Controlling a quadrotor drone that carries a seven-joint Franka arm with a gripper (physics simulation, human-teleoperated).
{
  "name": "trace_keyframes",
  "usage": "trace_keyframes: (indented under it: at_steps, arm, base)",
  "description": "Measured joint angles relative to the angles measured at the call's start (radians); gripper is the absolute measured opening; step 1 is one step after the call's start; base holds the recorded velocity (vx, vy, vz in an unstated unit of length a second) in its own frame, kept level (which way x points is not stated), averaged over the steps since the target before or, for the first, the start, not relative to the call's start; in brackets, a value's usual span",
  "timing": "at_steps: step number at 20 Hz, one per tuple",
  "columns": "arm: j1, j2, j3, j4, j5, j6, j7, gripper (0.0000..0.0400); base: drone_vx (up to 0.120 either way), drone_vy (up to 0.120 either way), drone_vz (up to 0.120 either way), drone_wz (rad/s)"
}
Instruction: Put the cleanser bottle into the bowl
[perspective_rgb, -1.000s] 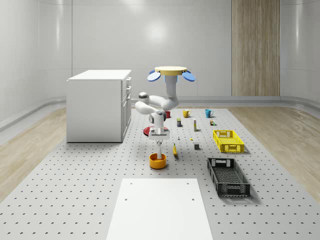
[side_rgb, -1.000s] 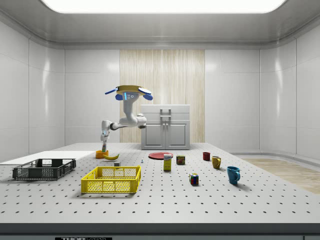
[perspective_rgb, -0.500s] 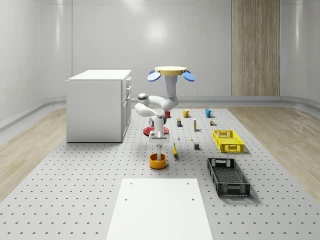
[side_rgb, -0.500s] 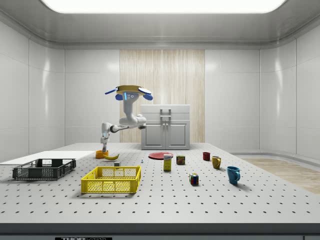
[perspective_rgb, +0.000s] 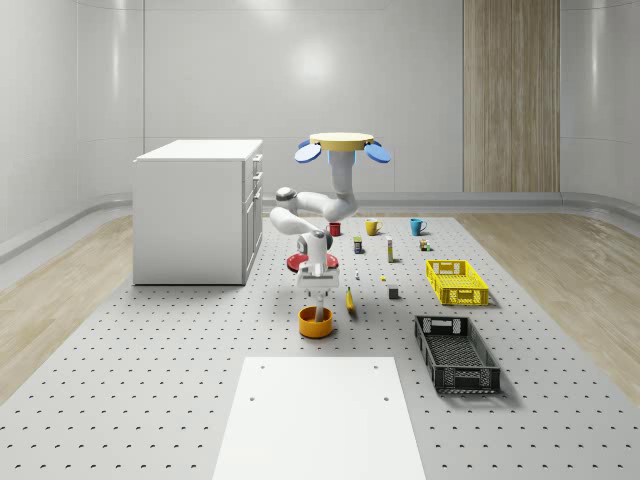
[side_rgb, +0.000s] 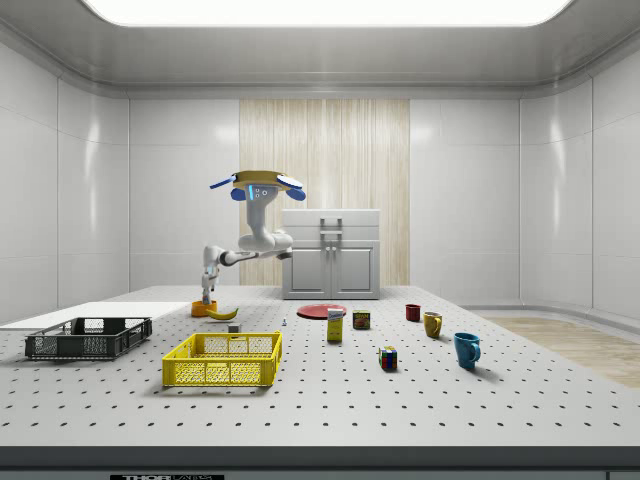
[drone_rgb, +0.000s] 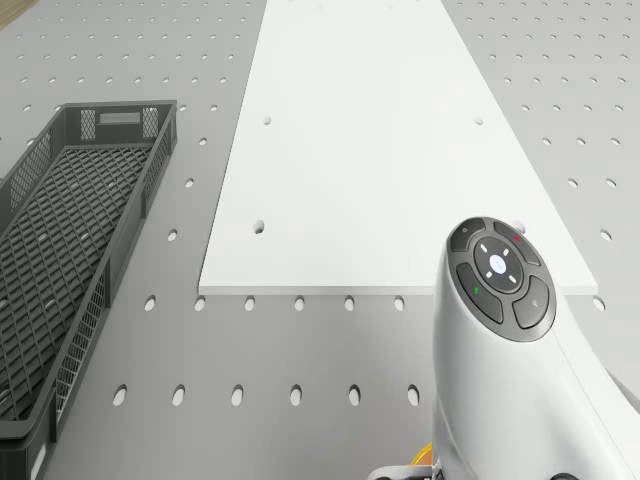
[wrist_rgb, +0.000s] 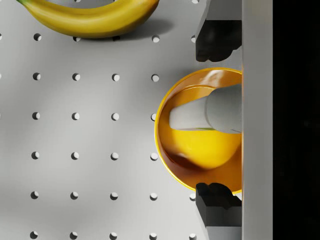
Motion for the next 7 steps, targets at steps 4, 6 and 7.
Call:
trace_keyframes:
  at_steps: [4,6,7]
  arm:
    - [0.010,-0.003,0.051,-0.016,0.046,-0.022,0.006,0.0389]
    - [0.014,-0.004,0.072,-0.021,0.065,-0.030,0.007,0.0393]
    - [0.015,-0.004,0.081,-0.023,0.072,-0.033,0.008,0.0395]
  base:
    - [0.000,0.000,0.000,0.000]
    - [0.000,0.000,0.000,0.000]
    - [0.000,0.000,0.000,0.000]
